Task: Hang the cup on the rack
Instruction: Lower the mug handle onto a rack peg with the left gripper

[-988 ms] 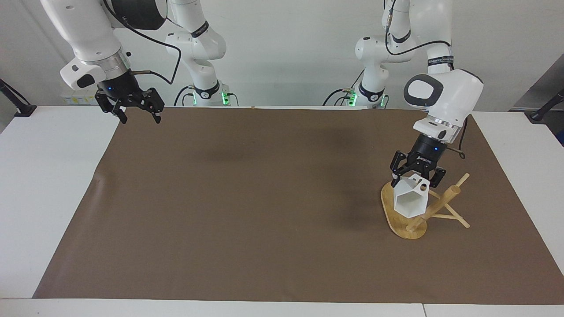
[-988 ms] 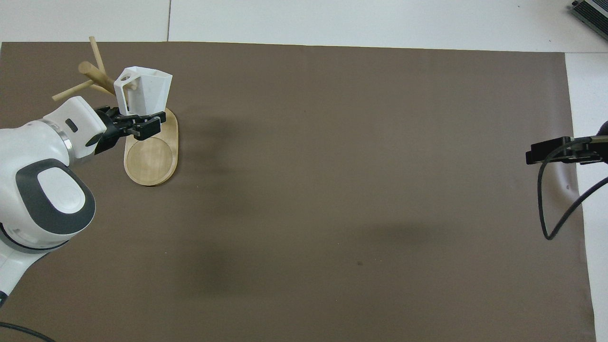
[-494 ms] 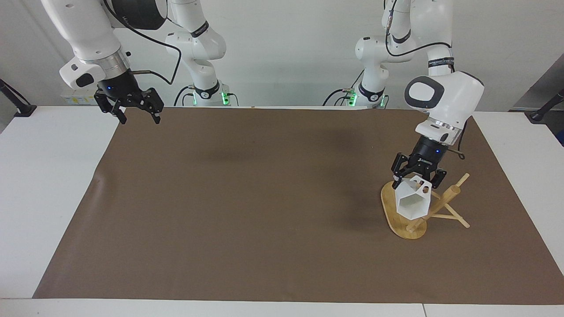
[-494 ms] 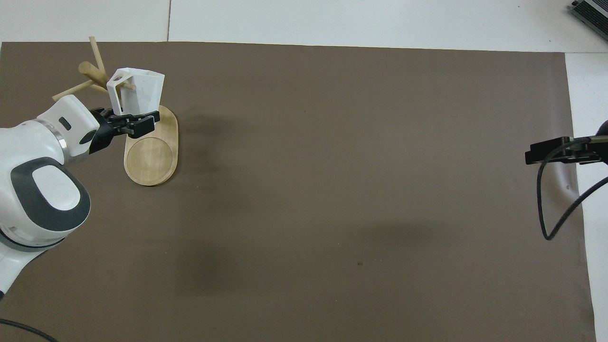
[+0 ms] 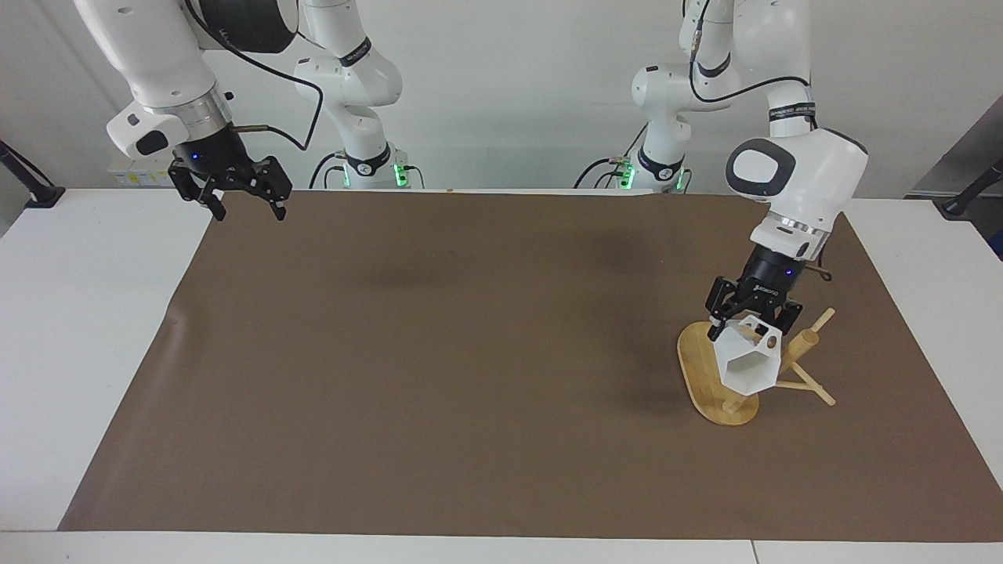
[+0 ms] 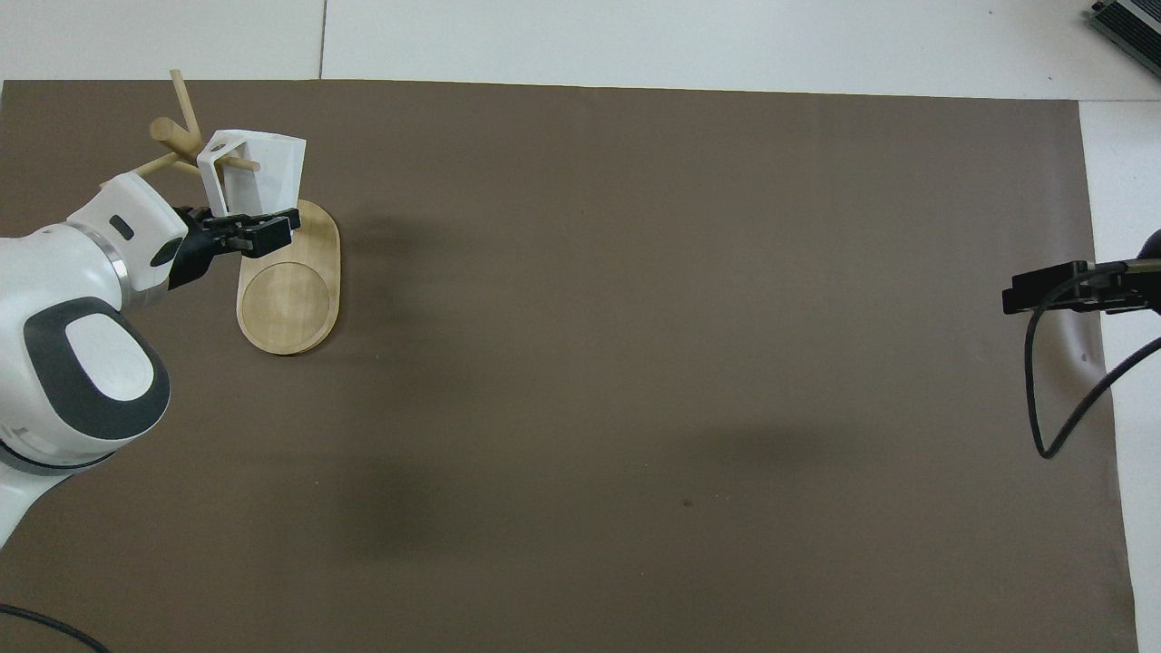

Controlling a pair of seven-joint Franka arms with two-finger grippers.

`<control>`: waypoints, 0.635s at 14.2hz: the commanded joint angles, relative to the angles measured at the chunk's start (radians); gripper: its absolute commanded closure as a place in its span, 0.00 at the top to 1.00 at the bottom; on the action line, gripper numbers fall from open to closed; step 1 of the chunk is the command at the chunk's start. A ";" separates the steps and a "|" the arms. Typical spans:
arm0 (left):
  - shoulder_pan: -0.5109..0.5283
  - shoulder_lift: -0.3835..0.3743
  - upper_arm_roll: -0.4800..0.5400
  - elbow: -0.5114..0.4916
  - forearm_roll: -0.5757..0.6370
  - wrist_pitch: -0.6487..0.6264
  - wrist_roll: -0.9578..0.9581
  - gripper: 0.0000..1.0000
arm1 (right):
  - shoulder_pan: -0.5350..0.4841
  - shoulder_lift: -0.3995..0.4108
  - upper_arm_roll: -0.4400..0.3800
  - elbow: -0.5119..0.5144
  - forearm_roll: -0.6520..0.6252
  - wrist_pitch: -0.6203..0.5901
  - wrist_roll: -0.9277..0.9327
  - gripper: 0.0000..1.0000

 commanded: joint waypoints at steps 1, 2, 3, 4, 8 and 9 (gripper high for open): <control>0.008 0.036 -0.001 0.048 0.046 -0.011 -0.038 0.00 | -0.009 -0.026 0.005 -0.030 0.003 0.011 -0.014 1.00; 0.006 0.038 -0.001 0.053 0.056 -0.013 -0.044 0.00 | -0.009 -0.026 0.005 -0.030 0.003 0.012 -0.014 1.00; 0.007 0.039 -0.001 0.056 0.057 -0.011 -0.051 0.00 | -0.009 -0.026 0.005 -0.030 0.003 0.012 -0.014 1.00; 0.008 0.039 -0.001 0.056 0.057 -0.011 -0.051 0.00 | -0.009 -0.026 0.005 -0.030 0.003 0.012 -0.014 1.00; 0.008 0.050 0.004 0.056 0.057 -0.021 -0.053 0.00 | -0.009 -0.026 0.005 -0.030 0.003 0.010 -0.014 1.00; 0.008 0.050 0.004 0.059 0.057 -0.025 -0.054 0.00 | -0.009 -0.026 0.005 -0.030 0.003 0.011 -0.014 1.00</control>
